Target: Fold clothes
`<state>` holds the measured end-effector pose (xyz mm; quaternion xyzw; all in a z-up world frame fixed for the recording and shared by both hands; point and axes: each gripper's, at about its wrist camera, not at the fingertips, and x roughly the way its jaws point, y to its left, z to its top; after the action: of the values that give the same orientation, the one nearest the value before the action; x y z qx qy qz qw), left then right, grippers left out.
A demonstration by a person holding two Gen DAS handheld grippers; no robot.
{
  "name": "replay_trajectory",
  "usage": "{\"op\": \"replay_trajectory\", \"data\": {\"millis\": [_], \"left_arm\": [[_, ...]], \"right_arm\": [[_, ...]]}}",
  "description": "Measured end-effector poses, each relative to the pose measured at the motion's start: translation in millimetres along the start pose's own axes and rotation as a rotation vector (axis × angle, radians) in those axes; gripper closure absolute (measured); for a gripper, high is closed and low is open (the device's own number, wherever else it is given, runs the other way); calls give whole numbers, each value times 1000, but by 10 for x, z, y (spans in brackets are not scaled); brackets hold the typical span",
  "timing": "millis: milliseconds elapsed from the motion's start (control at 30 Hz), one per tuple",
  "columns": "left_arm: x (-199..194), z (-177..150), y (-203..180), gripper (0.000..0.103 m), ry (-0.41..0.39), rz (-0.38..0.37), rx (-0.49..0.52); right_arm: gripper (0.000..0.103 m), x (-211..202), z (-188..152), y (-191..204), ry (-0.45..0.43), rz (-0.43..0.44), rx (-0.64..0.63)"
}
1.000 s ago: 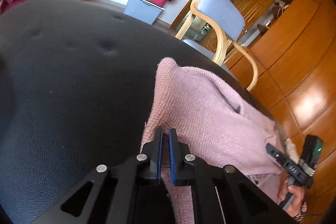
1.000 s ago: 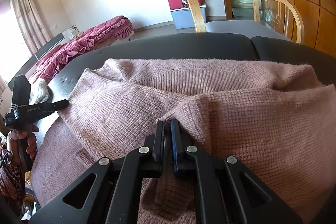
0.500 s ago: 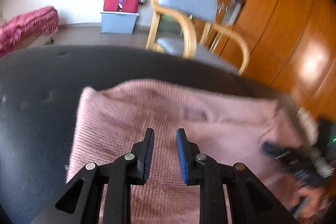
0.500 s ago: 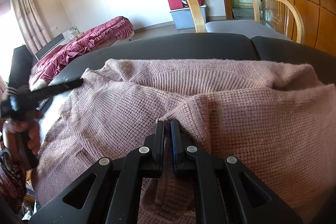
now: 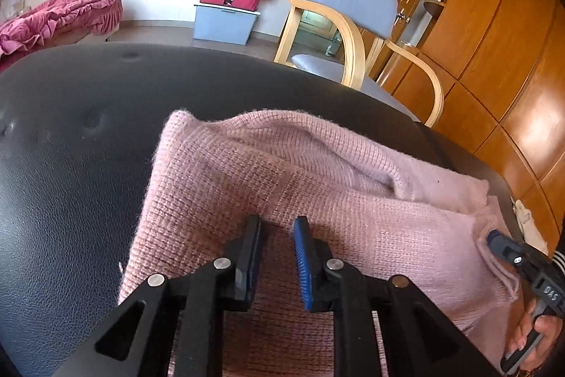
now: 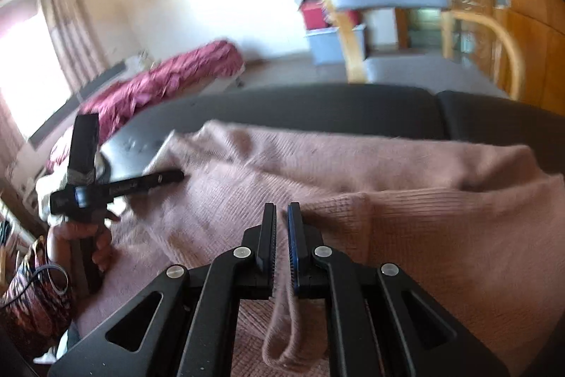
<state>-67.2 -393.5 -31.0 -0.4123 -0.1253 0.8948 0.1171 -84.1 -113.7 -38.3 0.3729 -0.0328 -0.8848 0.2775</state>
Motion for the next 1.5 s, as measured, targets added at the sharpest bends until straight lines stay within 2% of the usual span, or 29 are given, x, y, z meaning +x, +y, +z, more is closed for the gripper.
{"op": "replay_trajectory", "data": {"millis": [100, 200, 367, 467, 533, 600, 700, 800, 867, 1000, 1100, 1167, 1233, 1367, 1400, 1500], "left_arm": [[-55, -36, 74, 86, -1, -18, -15], [-62, -43, 109, 86, 0, -28, -24], [-57, -50, 103, 86, -1, -22, -19], [-40, -52, 111, 86, -2, -23, -21], [-36, -54, 111, 86, -2, -19, -18], [-33, -53, 105, 86, -3, -15, -15], [-47, -53, 129, 86, -3, -20, -18], [-53, -55, 160, 86, -3, -31, -27], [-56, -58, 182, 86, -3, -40, -33], [-52, -59, 182, 86, -2, -46, -36], [-63, -53, 187, 86, -4, -52, -41], [-98, -55, 175, 84, -3, -50, -39], [-175, -80, 111, 81, -5, -13, -8], [-187, -147, -12, 80, 14, 60, 66], [-173, -134, -5, 80, 13, 62, 67], [-105, -60, 39, 80, 8, 68, 58]], "right_arm": [[99, 148, 1, -151, 53, -30, 15], [101, 11, -8, -500, -6, -15, 163], [96, -391, -96, -790, -87, -221, 242], [96, -681, -66, -684, -198, -167, 244], [96, -714, -15, -473, -225, -102, 190], [96, -497, 40, -230, -150, -30, 112], [96, -33, 23, -8, -17, -28, 34], [96, 253, -34, -63, 71, -32, 39], [99, 209, -62, -216, 60, 9, 97], [101, -26, -181, -453, 33, -56, 144], [96, -246, -234, -395, -3, -138, 123], [96, -409, -271, -307, -44, -84, 89], [96, -438, -281, -286, -21, -49, 53], [96, -219, -377, -360, 109, -83, 0], [96, -201, -380, -370, 83, -65, 13], [96, -131, -319, -387, 81, -61, 28]]}}
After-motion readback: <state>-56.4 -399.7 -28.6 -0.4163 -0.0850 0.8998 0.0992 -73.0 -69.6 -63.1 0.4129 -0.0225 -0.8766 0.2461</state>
